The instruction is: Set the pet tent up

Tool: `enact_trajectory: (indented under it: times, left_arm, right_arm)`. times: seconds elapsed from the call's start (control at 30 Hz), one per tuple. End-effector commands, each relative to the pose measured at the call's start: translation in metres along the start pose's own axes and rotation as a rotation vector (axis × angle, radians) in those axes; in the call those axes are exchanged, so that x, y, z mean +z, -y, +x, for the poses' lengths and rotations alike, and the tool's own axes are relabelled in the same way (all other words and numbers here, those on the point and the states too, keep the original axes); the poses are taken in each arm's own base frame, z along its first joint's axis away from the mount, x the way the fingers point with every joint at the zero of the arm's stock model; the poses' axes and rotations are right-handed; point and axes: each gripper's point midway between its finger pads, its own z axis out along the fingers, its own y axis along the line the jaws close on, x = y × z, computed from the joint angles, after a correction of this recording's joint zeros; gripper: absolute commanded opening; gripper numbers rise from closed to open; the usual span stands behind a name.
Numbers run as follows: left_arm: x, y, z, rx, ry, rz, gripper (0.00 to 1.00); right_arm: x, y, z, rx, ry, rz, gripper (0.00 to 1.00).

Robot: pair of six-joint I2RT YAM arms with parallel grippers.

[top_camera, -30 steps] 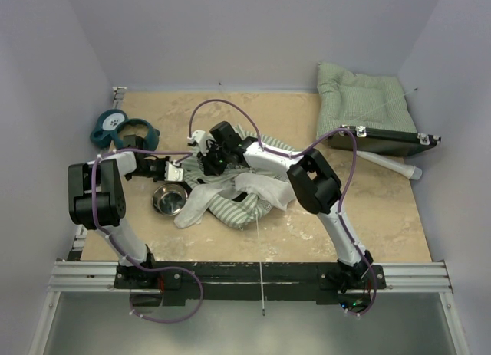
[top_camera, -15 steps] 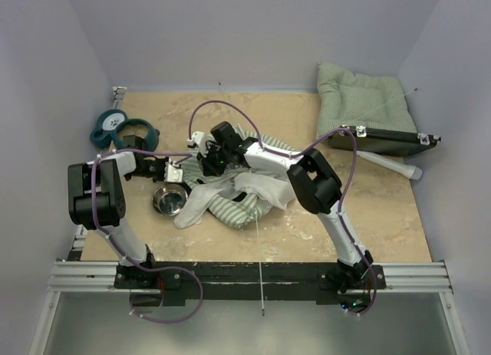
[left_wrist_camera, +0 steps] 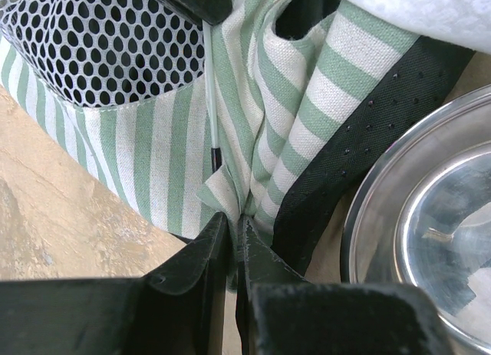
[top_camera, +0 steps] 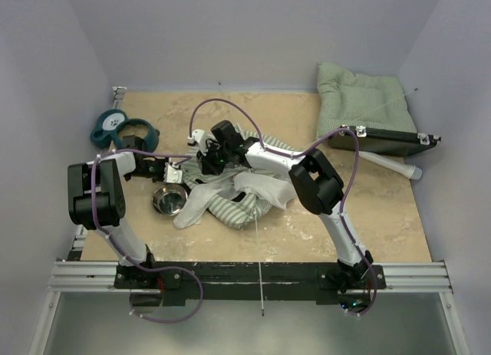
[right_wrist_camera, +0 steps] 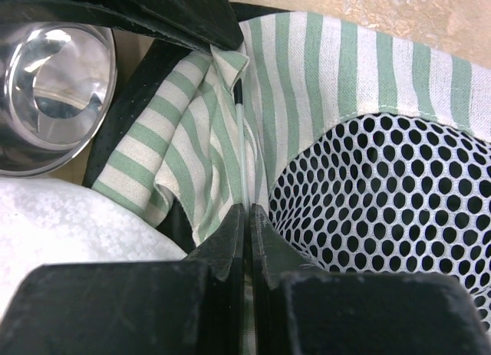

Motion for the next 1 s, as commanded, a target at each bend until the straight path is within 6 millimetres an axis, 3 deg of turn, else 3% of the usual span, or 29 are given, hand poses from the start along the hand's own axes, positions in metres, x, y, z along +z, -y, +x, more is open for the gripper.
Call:
enact_trajectory:
  times: [0.0,0.5,0.97]
  left_arm:
    - [-0.006,-0.009,0.002,0.045,-0.001,-0.025,0.06]
    - [-0.01,-0.017,-0.005,0.069,0.013,-0.051,0.06]
    - [-0.021,-0.031,-0.028,0.095,0.052,-0.093,0.09]
  right_arm:
    - [-0.031,0.004,-0.044,-0.016,0.104,0.022,0.0]
    - [-0.015,0.006,-0.032,-0.026,0.065,0.016,0.0]
    - [0.005,0.0,-0.025,-0.054,0.012,0.015,0.0]
